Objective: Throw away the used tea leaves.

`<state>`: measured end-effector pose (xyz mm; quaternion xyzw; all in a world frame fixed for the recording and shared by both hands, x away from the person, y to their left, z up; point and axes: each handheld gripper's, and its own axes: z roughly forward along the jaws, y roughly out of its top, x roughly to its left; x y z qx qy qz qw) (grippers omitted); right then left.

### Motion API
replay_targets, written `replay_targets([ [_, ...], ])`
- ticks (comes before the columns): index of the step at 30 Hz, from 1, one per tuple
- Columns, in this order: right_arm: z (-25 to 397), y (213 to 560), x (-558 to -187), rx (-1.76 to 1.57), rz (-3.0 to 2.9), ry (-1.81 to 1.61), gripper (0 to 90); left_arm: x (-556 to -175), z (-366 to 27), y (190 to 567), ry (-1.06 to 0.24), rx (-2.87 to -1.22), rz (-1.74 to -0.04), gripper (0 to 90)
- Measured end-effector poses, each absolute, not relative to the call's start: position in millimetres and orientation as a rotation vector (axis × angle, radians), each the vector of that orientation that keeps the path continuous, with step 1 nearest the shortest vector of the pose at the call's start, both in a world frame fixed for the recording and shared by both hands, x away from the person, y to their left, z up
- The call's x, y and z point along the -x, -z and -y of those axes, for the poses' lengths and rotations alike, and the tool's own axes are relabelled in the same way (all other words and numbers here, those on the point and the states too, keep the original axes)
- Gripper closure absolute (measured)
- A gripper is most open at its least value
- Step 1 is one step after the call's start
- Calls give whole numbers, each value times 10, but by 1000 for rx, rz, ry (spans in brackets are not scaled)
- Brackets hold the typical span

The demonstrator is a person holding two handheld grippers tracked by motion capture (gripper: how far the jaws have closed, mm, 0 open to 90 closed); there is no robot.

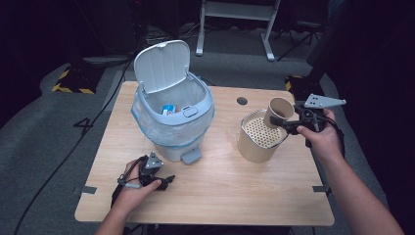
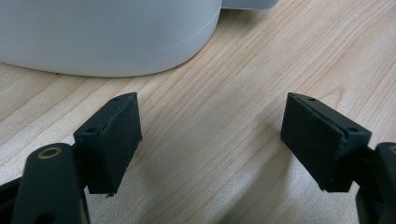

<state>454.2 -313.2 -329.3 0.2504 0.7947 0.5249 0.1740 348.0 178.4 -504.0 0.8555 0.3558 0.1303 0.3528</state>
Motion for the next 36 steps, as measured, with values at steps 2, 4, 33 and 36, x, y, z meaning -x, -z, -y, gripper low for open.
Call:
replay_targets([
  [2, 3155, 3299, -4616, -701, -2242, -1454, 295, -3480, -1784, 5040, -337, -2212, -921, 204],
  [4, 3169, 3305, -4660, -688, -2240, -1437, 296, -3480, -1784, 5040, -337, -2213, -921, 204],
  [33, 3040, 3381, -4674, -171, -2151, -725, 329, -3480, -1784, 5040, -337, -2213, -920, 204],
  [36, 3018, 3387, -4651, -97, -2119, -602, 331, -3480, -1784, 5040, -337, -2213, -920, 204],
])
